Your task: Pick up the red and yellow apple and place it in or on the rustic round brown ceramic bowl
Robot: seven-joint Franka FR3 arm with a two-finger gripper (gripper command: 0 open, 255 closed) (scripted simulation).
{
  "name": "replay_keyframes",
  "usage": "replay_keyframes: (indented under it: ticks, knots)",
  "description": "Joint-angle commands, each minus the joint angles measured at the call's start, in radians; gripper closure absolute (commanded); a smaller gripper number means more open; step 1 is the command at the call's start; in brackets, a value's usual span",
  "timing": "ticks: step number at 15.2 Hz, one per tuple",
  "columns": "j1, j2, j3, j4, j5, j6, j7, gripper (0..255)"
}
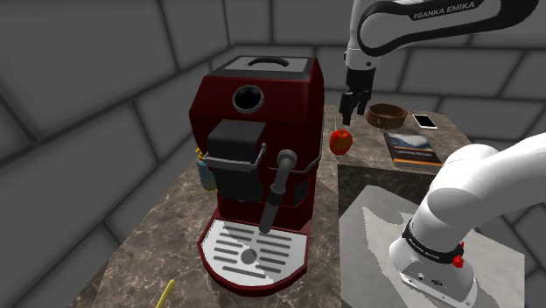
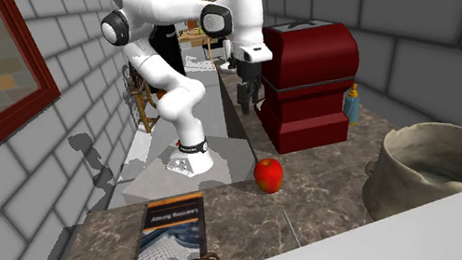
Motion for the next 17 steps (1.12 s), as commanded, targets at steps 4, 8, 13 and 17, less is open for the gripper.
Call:
replay_keyframes:
  ticks: [4, 8, 13, 17]
  knots:
    - [-0.023, 0.102, -0.091, -0.016, -0.049, 0.176, -0.097, 0]
    - [-0.029, 0.215, -0.164, 0.003, -0.063, 0.315, -0.176, 0]
    - [-0.028, 0.299, -0.208, -0.002, -0.058, 0.426, -0.222, 0]
    - [-0.026, 0.332, -0.218, -0.032, -0.056, 0.488, -0.225, 0]
